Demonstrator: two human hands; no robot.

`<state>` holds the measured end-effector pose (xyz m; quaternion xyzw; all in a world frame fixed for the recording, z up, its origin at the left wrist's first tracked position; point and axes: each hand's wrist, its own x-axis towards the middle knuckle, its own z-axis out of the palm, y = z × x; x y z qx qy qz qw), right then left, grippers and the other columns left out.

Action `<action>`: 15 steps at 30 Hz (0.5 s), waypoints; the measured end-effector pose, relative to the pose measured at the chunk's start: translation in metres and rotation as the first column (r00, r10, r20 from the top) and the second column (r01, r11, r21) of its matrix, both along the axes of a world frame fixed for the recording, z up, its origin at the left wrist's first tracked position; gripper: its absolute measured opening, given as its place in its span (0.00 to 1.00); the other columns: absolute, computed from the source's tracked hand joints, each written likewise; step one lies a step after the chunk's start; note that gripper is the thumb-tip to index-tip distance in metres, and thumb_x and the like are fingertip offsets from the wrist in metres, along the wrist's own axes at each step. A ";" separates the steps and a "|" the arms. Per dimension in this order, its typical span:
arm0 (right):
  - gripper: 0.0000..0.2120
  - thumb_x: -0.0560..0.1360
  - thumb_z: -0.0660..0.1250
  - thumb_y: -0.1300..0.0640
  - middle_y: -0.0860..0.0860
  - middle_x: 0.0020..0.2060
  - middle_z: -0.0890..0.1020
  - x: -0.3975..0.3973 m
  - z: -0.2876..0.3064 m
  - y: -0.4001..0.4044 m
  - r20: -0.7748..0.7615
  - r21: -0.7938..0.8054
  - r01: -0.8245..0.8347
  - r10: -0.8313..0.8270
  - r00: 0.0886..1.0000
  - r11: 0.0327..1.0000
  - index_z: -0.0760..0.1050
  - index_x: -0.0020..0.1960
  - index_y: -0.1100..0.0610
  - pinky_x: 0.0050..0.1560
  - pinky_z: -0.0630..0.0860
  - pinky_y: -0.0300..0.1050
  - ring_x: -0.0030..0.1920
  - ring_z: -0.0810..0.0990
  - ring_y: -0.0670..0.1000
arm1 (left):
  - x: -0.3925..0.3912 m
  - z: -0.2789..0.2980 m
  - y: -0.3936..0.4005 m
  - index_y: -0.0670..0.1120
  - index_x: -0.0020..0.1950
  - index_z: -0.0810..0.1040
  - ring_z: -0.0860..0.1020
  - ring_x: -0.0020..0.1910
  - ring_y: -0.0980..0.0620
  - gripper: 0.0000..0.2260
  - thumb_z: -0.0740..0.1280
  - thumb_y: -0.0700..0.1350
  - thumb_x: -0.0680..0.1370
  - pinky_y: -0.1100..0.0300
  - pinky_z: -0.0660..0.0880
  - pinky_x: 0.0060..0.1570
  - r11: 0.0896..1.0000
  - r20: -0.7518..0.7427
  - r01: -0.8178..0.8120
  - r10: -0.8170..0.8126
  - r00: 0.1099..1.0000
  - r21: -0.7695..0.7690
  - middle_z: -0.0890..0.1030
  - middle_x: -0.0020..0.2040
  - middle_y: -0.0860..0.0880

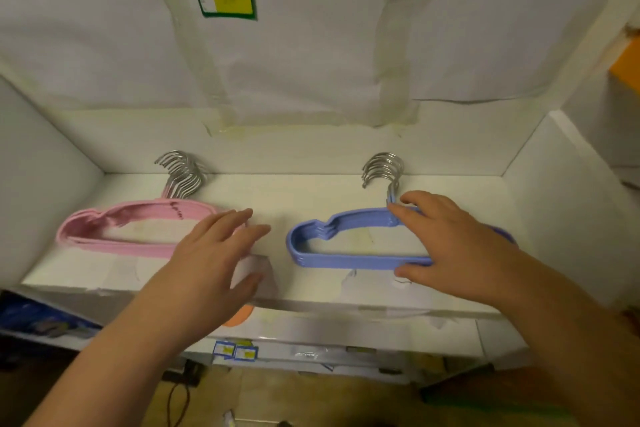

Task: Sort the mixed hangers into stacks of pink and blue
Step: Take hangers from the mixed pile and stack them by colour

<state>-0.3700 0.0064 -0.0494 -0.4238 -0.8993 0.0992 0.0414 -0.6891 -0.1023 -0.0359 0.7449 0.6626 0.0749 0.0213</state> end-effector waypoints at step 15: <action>0.24 0.72 0.67 0.43 0.47 0.59 0.76 0.071 0.027 -0.138 -0.228 0.114 0.443 -0.411 0.883 0.889 0.73 0.65 0.51 0.58 0.75 0.45 0.58 0.76 0.50 | 0.082 0.008 -0.043 0.49 0.74 0.65 0.70 0.67 0.48 0.30 0.70 0.51 0.74 0.54 0.68 0.65 0.996 0.186 0.068 -0.078 0.980 0.059 0.70 0.71 0.51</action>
